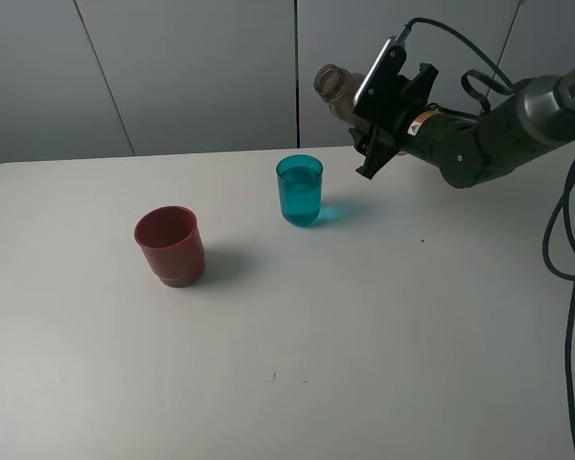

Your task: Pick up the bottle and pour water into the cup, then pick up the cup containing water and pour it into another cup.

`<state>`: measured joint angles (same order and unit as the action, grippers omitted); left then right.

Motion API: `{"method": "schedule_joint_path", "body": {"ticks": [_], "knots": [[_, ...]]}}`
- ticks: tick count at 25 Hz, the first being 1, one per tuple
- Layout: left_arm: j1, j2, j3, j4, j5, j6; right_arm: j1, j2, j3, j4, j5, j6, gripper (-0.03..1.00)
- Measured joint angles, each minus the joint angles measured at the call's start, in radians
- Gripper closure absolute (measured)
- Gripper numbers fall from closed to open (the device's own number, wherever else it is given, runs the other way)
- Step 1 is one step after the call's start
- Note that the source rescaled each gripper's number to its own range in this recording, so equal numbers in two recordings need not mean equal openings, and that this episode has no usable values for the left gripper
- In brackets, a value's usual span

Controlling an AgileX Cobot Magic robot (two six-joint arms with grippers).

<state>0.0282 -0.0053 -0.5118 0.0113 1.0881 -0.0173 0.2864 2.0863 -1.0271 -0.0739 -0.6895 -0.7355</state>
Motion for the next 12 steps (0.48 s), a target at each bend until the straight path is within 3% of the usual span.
{"method": "schedule_joint_path", "body": {"ticks": [4,7,12], "knots": [[0.000,0.000,0.000,0.000,0.000,0.000,-0.065,-0.014,0.011,-0.065,-0.004,0.400,0.96],[0.000,0.000,0.000,0.000,0.000,0.001,-0.117,-0.014,0.015,-0.128,0.000,0.629,0.96],[0.000,0.000,0.000,0.000,0.000,0.001,-0.201,-0.007,0.015,-0.204,-0.006,0.803,0.96]]}}
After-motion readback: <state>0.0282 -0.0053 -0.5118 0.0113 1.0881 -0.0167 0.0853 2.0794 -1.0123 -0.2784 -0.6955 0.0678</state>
